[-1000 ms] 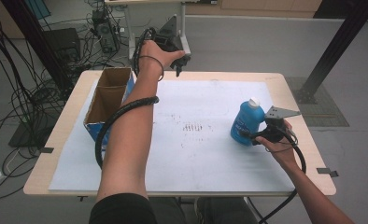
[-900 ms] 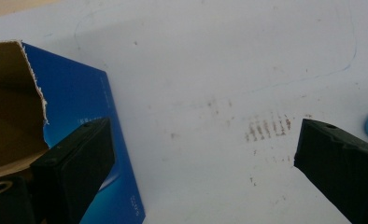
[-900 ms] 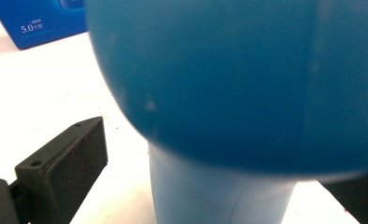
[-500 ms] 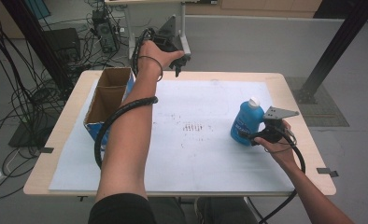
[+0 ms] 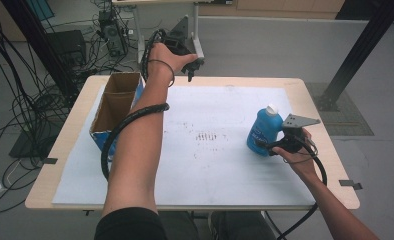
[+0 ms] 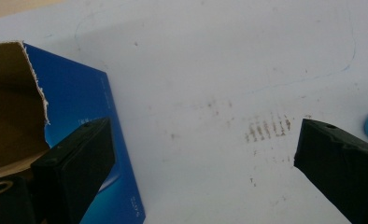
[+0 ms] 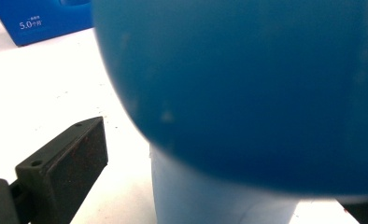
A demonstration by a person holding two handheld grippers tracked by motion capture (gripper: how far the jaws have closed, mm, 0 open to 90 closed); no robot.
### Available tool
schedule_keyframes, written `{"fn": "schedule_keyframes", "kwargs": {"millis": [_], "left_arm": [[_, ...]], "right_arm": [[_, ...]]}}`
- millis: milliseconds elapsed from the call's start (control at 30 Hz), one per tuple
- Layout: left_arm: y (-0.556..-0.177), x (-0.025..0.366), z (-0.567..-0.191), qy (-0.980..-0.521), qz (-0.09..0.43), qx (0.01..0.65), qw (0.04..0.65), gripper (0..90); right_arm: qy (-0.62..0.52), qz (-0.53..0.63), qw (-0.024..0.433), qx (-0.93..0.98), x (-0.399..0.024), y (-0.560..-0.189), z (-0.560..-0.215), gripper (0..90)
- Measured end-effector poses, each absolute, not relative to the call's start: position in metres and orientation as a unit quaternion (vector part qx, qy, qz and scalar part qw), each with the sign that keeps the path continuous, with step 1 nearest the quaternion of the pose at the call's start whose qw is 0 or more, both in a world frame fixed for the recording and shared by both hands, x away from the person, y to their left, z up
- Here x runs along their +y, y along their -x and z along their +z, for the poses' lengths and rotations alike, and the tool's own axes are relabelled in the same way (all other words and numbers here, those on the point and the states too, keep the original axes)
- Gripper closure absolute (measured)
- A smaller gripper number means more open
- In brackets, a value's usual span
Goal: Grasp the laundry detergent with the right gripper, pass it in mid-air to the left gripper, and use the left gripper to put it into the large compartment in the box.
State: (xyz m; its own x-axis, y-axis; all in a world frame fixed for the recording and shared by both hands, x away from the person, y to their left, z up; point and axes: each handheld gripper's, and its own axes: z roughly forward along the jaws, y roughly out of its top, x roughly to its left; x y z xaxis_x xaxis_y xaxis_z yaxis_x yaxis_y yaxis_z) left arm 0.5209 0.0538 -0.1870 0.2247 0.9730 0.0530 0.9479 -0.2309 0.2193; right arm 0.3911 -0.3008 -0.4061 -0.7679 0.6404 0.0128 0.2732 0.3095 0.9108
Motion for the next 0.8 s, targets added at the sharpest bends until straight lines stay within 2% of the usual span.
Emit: {"fn": "schedule_keyframes", "kwargs": {"millis": [800], "left_arm": [[-0.5210, 0.0564, -0.1879, -0.779, 0.088, 0.617, 0.071, 5.6]], "right_arm": [[-0.289, 0.510, 0.185, 0.789, -0.2996, -0.3908, -0.4059, 1.2]]}}
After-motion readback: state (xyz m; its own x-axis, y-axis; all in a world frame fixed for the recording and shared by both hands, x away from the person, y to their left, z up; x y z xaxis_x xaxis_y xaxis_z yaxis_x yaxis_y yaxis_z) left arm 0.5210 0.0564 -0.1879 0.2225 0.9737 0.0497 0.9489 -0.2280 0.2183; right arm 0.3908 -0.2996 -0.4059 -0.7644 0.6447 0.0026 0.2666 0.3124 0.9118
